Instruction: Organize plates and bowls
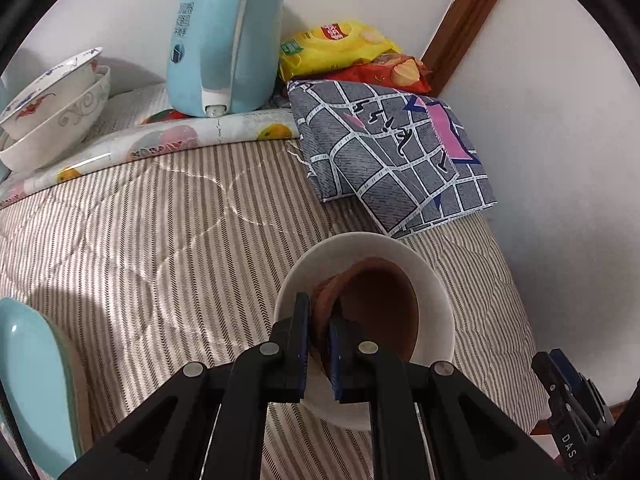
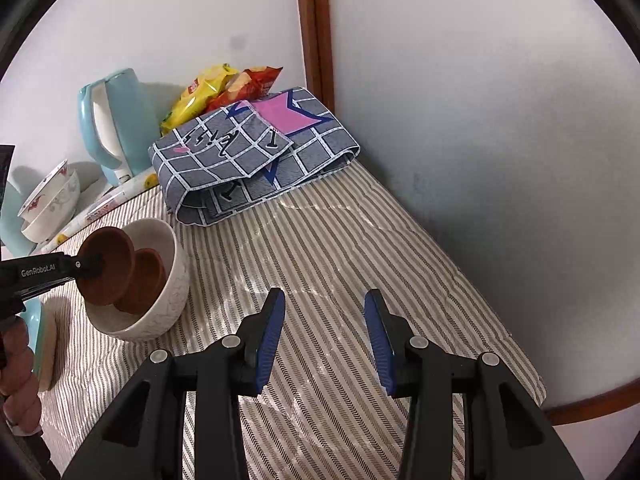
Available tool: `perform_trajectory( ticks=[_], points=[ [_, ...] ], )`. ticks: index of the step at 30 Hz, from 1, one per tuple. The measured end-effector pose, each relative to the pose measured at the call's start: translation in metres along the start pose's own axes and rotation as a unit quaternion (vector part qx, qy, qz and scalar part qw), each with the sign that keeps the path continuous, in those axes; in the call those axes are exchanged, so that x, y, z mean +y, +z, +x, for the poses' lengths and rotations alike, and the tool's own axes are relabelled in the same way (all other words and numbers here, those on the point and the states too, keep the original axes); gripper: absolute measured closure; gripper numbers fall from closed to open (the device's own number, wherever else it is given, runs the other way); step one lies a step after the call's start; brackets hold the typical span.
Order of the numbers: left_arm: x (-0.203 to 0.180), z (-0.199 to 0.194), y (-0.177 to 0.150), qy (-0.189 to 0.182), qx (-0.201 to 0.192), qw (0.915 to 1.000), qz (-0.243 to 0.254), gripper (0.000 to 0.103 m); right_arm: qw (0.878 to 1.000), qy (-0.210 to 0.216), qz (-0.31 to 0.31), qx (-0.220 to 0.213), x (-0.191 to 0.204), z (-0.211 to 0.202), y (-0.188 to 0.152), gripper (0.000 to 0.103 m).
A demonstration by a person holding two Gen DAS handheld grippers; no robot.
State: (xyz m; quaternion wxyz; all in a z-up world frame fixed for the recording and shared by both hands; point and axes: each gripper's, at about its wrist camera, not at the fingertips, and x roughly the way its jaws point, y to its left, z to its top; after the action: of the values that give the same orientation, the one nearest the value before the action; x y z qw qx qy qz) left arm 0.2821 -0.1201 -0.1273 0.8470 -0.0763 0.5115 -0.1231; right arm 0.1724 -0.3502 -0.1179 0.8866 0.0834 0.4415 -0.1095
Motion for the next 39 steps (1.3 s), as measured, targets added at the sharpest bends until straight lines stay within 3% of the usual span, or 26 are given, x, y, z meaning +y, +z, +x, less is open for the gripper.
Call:
perform_trajectory(
  ticks=[27, 35, 39],
  points=[
    [-0.003, 0.015, -0.004, -0.01, 0.017, 0.9998, 0.007, 0.09, 1.0, 0.009, -0.014, 0.01, 0.009, 0.004, -0.003, 0.062],
    [-0.014, 0.007, -0.009, -0.011, 0.018, 0.9992, 0.034, 0.071, 1.0, 0.016, -0.02, 0.009, 0.013, 0.002, -0.005, 0.062],
    [-0.018, -0.003, -0.009, -0.005, 0.006, 0.9991, 0.042, 0.069, 0.999, 0.021, -0.023, 0.006, 0.015, -0.001, -0.004, 0.062]
  ],
)
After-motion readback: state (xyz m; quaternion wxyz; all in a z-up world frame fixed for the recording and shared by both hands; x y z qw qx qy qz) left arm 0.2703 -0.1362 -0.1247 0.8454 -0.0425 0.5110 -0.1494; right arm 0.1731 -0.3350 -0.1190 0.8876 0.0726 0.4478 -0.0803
